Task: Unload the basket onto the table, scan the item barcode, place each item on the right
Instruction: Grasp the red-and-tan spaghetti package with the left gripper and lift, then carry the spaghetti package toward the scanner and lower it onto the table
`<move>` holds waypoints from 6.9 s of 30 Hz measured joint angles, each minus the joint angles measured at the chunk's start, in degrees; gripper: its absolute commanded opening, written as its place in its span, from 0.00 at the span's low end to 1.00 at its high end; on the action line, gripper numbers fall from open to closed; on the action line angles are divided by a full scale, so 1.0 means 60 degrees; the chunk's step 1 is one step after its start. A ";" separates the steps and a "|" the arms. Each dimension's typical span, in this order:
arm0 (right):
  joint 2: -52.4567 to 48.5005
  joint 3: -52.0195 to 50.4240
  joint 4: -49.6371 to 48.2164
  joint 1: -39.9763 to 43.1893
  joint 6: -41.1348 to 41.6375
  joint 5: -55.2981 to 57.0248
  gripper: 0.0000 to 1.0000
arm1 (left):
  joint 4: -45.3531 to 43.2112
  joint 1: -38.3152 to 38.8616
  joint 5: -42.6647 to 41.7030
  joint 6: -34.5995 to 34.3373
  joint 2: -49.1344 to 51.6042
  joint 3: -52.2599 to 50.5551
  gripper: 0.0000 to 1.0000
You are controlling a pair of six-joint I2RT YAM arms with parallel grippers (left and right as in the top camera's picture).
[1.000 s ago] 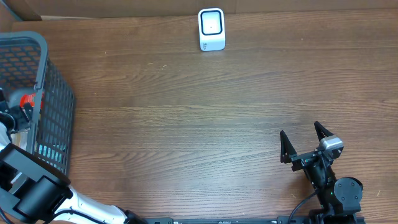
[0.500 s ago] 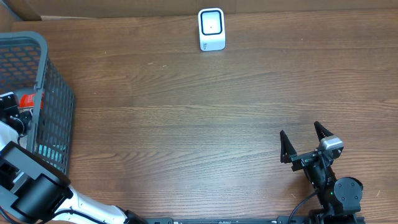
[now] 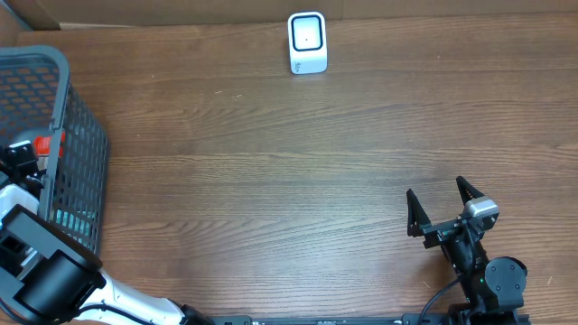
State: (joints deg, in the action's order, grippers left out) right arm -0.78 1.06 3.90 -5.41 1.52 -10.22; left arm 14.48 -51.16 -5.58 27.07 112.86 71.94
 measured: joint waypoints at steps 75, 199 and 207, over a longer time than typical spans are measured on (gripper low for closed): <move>0.0000 0.0000 0.0000 0.0000 0.0000 -0.0004 1.00 | -0.0346 0.2342 0.0044 -0.3424 -0.8273 0.0324 0.04; 0.0000 0.0000 0.0004 0.0000 0.0000 -0.0004 1.00 | 0.4182 1.3340 -0.0051 -0.4779 -0.0160 0.1286 0.11; 0.0000 0.0000 0.0000 0.0000 0.0000 -0.0004 1.00 | 0.4448 1.3340 0.0025 -0.5260 -0.0160 0.1362 0.96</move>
State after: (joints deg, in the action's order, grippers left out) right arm -0.78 1.06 3.90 -5.41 1.52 -10.24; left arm 41.17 28.88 -5.43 -4.49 111.90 80.12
